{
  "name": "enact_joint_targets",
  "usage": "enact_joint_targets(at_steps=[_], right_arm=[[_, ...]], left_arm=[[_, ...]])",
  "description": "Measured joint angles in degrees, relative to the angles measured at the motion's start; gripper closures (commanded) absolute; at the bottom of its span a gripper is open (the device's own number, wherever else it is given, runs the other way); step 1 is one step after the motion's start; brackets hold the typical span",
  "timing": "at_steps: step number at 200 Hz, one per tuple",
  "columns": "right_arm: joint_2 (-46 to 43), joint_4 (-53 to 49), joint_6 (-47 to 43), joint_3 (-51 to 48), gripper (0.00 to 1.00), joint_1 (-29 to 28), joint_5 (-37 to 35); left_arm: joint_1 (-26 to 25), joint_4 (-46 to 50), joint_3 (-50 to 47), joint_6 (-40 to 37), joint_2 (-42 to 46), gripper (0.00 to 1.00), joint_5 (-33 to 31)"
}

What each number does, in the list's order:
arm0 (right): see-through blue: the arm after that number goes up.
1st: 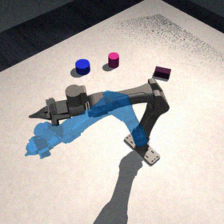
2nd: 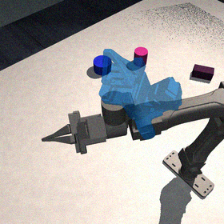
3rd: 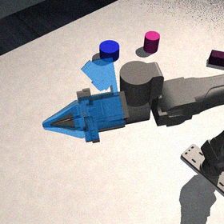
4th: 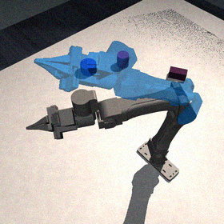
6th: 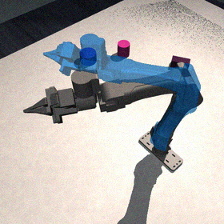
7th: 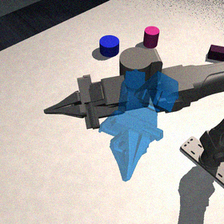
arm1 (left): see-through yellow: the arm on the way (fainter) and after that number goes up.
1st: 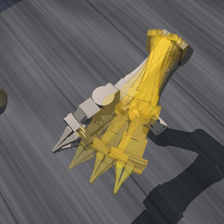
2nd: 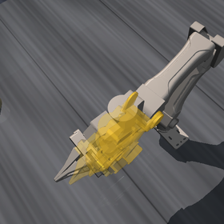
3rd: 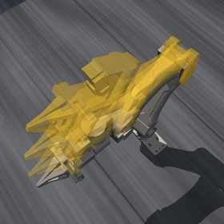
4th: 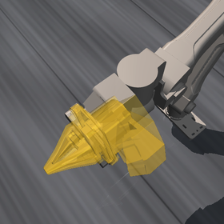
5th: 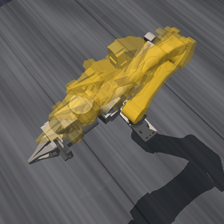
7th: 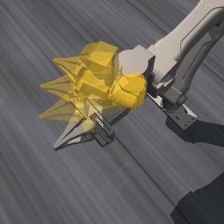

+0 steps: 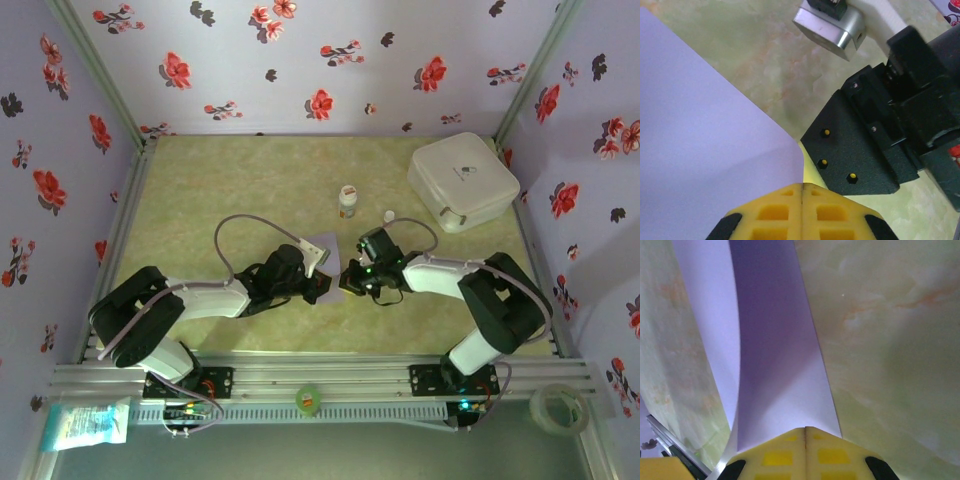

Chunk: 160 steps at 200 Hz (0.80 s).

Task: Fold a paper plane with a square sheet of paper (pick it up from the middle)
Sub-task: Fold the triangle a second time at the center of the table.

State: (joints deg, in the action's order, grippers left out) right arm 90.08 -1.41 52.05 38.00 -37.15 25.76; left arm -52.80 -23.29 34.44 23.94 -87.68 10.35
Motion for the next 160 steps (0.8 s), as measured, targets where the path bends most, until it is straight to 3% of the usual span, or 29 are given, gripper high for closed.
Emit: enact_joint_targets(at_steps=[160], right_arm=[[1.6,-7.7,-4.1,3.1,1.0,0.0,-3.4]], left_arm=[[5.2,-2.0,-0.4,1.0,-4.5,1.0,-0.1]])
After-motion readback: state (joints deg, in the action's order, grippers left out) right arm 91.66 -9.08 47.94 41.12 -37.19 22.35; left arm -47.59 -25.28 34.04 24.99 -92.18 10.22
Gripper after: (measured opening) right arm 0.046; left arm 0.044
